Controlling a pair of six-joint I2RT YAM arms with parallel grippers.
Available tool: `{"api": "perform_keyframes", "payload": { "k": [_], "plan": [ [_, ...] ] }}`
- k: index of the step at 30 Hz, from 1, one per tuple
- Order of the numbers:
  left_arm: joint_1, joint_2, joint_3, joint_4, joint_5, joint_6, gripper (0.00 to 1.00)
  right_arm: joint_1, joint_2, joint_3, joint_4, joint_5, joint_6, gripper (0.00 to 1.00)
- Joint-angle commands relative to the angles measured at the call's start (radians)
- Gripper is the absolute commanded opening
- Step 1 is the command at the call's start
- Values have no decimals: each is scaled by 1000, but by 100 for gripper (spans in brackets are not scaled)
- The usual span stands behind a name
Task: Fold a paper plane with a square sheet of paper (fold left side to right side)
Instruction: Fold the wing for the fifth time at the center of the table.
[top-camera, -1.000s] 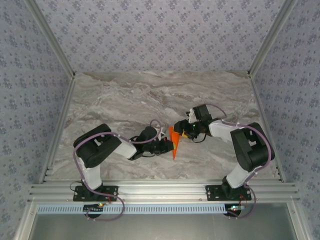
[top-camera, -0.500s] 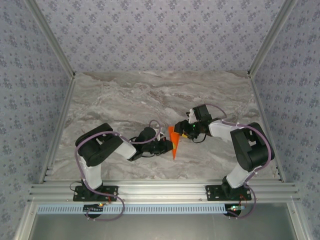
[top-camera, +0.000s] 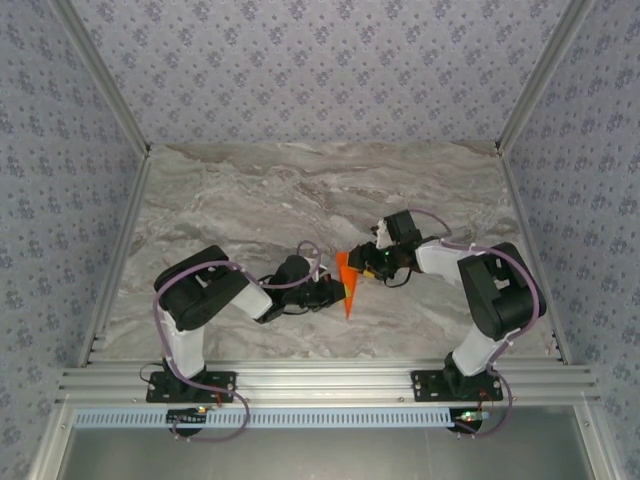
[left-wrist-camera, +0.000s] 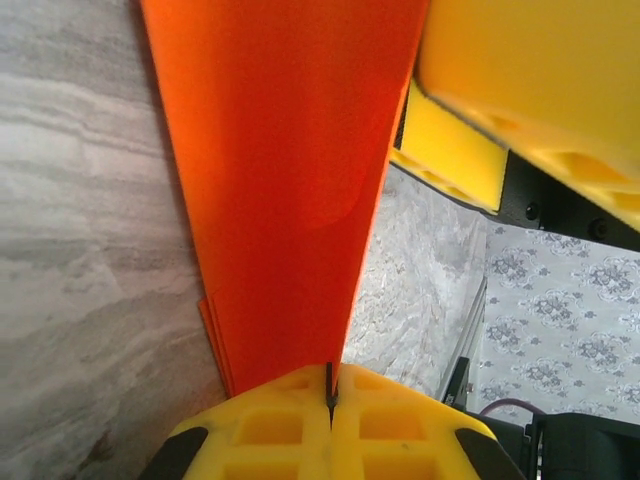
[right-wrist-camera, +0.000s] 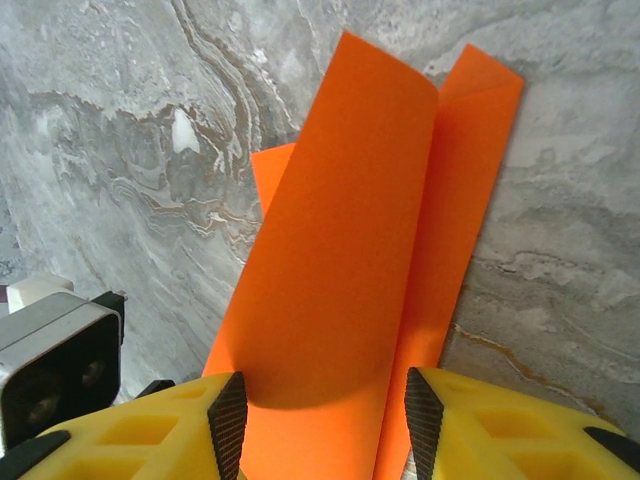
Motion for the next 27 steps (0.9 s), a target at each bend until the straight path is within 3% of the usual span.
{"api": "perform_keyframes", "payload": {
  "k": [1, 18, 27],
  "plan": [
    [5, 18, -5, 37, 15, -2, 4, 10, 25, 30, -39, 9, -19, 48],
    [6, 28, -3, 43, 22, -7, 4, 35, 62, 81, -124, 59, -19, 49],
    [7, 23, -5, 43, 22, -8, 11, 39, 106, 101, -202, 94, -60, 49]
  ]
}}
